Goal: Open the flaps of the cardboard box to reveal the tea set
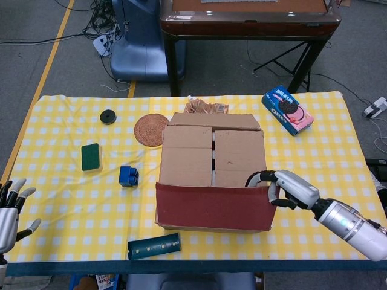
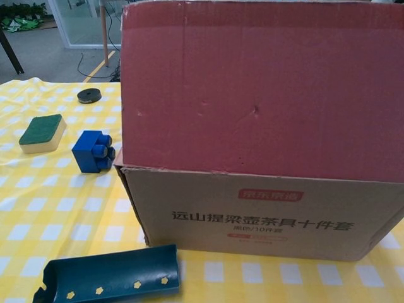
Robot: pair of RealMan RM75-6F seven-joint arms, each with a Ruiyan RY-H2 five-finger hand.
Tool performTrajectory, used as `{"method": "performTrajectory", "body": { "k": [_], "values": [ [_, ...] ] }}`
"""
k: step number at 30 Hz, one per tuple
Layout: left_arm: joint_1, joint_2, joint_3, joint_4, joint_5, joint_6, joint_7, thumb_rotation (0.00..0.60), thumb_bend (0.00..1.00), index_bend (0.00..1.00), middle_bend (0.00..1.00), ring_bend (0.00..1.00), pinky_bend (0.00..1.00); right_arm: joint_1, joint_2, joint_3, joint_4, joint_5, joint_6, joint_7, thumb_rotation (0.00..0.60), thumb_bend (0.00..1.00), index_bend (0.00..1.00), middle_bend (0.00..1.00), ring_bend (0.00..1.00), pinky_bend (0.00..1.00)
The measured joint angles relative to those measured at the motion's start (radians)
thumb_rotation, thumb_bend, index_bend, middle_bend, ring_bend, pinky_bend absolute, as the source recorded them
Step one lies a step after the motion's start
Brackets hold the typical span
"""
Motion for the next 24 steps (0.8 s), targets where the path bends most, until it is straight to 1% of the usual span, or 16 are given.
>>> {"method": "performTrajectory", "body": {
  "k": [5, 8, 17, 21, 24],
  "values": [
    [-0.001, 0.005, -0.003, -0.007, 0.005, 0.006, 0.006, 0.6, 0.2, 0.29, 0.11, 0.05, 0.0, 0.01, 0.049, -0.049, 0.023, -0.112, 0.085, 0.184, 0.6, 1.0, 0.43, 0.34, 0.27, 0.25],
    [-0.002, 0.004, -0.003, -0.012, 0.008, 0.006, 0.011, 0.6, 0.2, 0.29, 0.11, 0.05, 0.0, 0.013, 0.075, -0.077, 0.04, -0.166, 0.146, 0.261, 0.6, 1.0, 0.43, 0.34, 0.27, 0.25],
    [-0.005, 0.004, -0.004, -0.025, 0.011, 0.006, 0.03, 0.6, 0.2, 0.3, 0.11, 0.05, 0.0, 0.03, 0.096, -0.143, 0.095, -0.277, 0.256, 0.44, 0.6, 1.0, 0.43, 0.34, 0.27, 0.25],
    [-0.005, 0.004, -0.004, -0.029, 0.013, 0.006, 0.041, 0.6, 0.2, 0.3, 0.11, 0.05, 0.0, 0.041, 0.095, -0.17, 0.111, -0.313, 0.278, 0.494, 0.6, 1.0, 0.43, 0.34, 0.28, 0.25],
    [-0.007, 0.003, -0.003, -0.034, 0.017, 0.006, 0.046, 0.6, 0.2, 0.3, 0.11, 0.05, 0.0, 0.052, 0.092, -0.195, 0.124, -0.348, 0.292, 0.533, 0.6, 1.0, 0.43, 0.34, 0.31, 0.25]
  ]
}}
